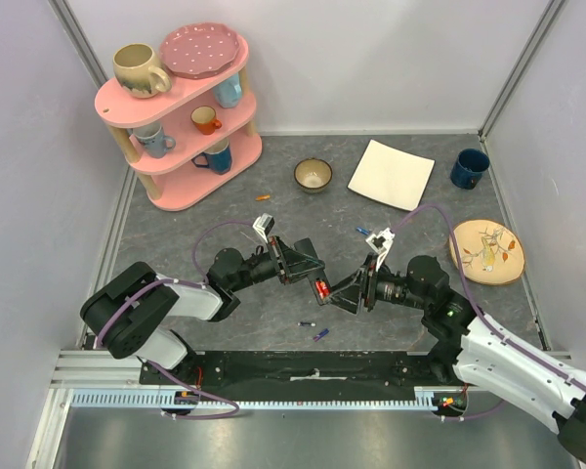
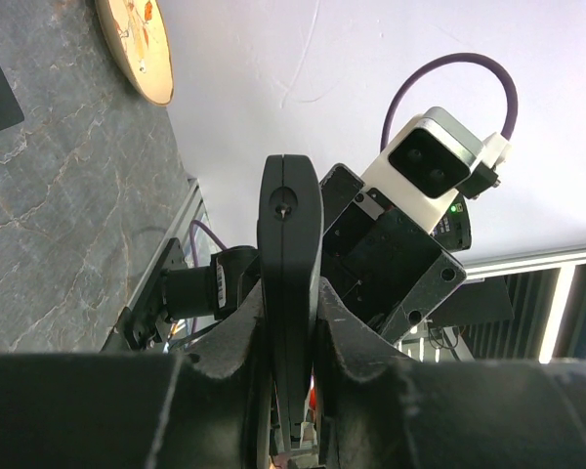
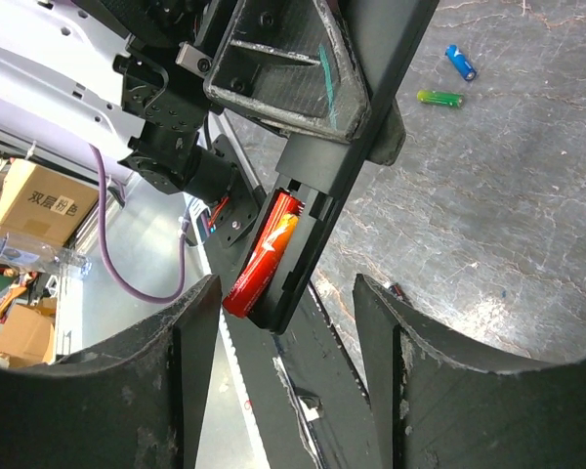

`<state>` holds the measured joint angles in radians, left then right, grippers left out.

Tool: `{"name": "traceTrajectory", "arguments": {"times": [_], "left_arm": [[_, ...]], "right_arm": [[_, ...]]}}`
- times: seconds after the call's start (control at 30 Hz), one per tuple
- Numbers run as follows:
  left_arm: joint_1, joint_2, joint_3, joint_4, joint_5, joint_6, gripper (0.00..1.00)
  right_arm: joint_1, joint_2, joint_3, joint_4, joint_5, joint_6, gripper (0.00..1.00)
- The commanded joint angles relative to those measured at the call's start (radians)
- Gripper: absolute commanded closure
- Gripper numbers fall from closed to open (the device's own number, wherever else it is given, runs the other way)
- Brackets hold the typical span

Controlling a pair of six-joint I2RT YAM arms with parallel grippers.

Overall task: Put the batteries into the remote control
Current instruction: Load the battery into the remote control.

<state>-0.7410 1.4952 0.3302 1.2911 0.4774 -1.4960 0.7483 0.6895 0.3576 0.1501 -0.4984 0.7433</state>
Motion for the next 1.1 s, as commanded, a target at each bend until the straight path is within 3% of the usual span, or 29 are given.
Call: {"name": "traceTrajectory", "arguments": {"times": [0.0, 1.07], "left_arm": [[0.005, -0.026, 0.015, 0.309, 0.021, -0.032, 0.98], [-0.02, -0.013, 0.013, 0.359, 0.035, -0.041, 0.98]], "right_arm": [[-0.012, -0.001, -0.003, 0.048, -0.017, -0.007, 0.36], [-0.052, 0.064, -0.031, 0.146, -0.043, 0.054, 0.44]]}}
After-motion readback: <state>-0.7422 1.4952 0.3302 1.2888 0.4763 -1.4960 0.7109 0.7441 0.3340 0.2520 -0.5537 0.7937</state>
